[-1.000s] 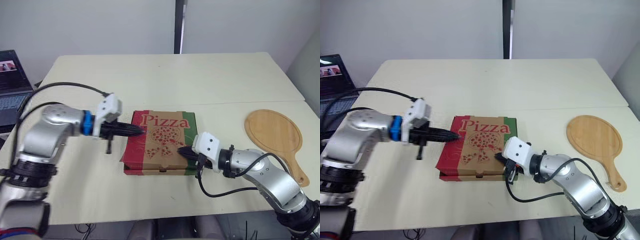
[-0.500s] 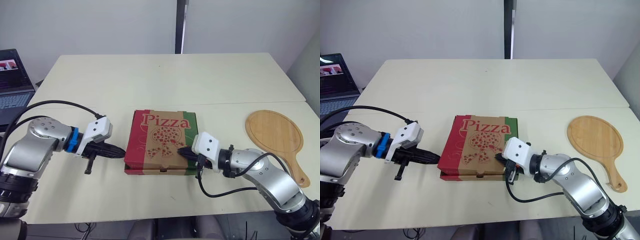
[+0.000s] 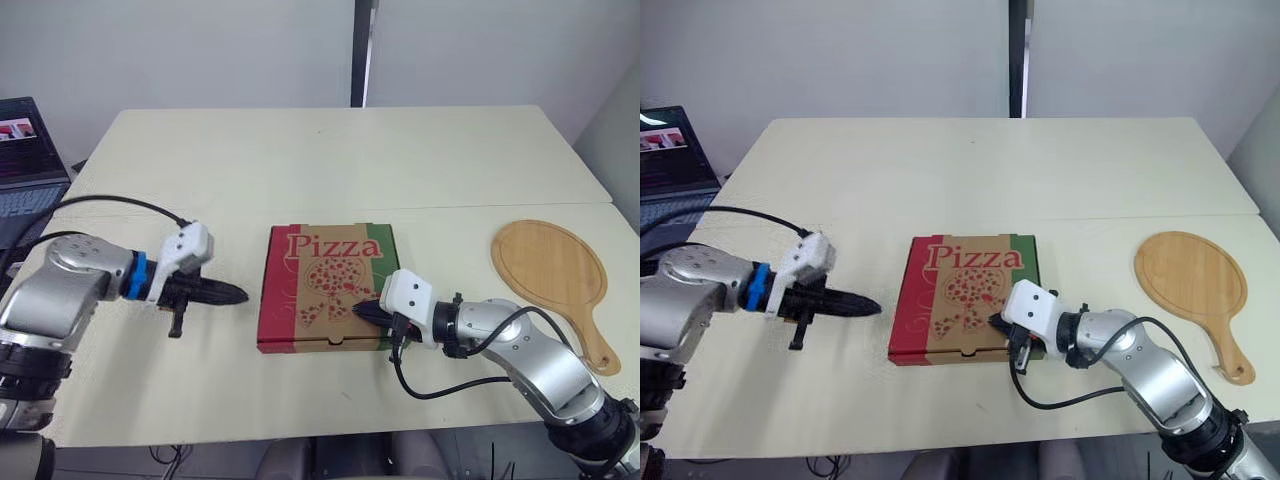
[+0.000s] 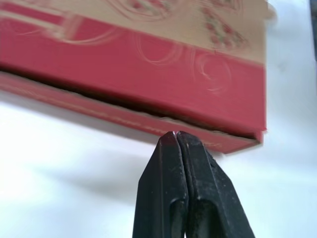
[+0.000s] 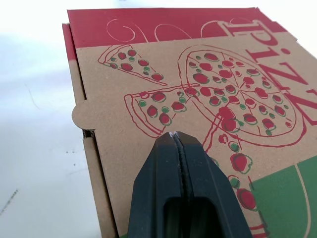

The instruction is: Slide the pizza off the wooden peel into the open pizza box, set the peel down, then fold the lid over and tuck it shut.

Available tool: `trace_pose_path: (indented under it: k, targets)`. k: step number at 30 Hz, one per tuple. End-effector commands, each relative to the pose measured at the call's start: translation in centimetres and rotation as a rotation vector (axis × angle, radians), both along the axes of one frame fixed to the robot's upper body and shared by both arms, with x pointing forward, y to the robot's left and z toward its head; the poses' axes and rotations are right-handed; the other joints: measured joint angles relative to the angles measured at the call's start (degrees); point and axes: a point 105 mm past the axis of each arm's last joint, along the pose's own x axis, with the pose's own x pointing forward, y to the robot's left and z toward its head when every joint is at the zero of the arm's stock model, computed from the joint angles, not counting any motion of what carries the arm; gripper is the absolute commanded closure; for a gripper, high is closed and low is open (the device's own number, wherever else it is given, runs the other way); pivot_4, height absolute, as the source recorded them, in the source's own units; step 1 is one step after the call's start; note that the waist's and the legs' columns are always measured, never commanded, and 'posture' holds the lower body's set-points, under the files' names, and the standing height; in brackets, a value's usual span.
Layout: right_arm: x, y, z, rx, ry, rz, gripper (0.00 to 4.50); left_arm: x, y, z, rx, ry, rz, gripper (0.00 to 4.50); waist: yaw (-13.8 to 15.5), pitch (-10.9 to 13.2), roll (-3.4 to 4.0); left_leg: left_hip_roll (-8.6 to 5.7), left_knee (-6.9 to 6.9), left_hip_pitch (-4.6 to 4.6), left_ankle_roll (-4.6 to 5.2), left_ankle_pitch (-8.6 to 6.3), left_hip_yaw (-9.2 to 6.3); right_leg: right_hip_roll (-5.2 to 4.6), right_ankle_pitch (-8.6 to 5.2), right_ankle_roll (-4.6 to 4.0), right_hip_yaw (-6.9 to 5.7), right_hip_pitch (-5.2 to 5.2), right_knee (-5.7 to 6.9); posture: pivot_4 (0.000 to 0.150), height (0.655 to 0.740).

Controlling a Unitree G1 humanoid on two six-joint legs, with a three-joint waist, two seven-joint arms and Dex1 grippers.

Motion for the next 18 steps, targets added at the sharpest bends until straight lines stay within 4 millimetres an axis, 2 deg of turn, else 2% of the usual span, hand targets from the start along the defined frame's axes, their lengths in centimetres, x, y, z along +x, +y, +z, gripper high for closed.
trace_pose_path:
  k: [1, 5, 12, 15, 18]
  targets:
    - [0.0, 0.1, 0.3, -0.004, -0.033, 0.014, 4.44, -0.2, -1.8, 0.1, -0.037, -0.016, -0.015, 4.50, -0.1, 0.0, 0.01, 0.00, 0.00, 0.01, -0.01, 0.00, 0.02, -0.01, 0.00, 0.00, 0.03, 0.00, 0.00, 0.150, 0.7400]
    - [0.1, 0.1, 0.1, -0.010, -0.036, 0.019, 4.44, 0.3, -2.9, -2.4, -0.012, -0.009, 0.015, 4.50, -0.2, 0.0, 0.03, 0.01, -0.03, 0.04, -0.18, 0.10, 0.05, 0.00, 0.00, 0.00, 0.06, -0.02, 0.02, 0.150, 0.7400]
    - [0.3, -0.2, -0.3, -0.025, -0.038, 0.015, 4.44, 0.1, -2.7, -5.9, 0.098, -0.007, 0.003, 4.50, -0.2, 0.0, 0.04, 0.00, -0.03, 0.04, -0.20, 0.11, 0.05, 0.00, 0.00, -0.01, 0.07, -0.03, 0.04, 0.150, 0.7400]
    - [0.3, -0.3, -0.3, -0.025, -0.051, 0.016, 4.44, 0.0, -3.0, -6.0, 0.072, -0.017, -0.001, 4.50, -0.2, -0.1, 0.06, 0.00, -0.03, 0.06, -0.20, 0.11, 0.05, -0.01, 0.00, -0.01, 0.08, -0.01, 0.04, 0.150, 0.7400]
    - [0.6, -0.4, 1.3, 0.049, -0.110, -0.004, 4.44, 0.7, -2.6, -4.2, -0.021, -0.053, 0.076, 4.50, -0.1, -0.1, 0.07, 0.00, -0.03, 0.10, -0.05, 0.03, 0.06, -0.02, 0.00, -0.01, 0.08, 0.03, 0.05, 0.150, 0.7400]
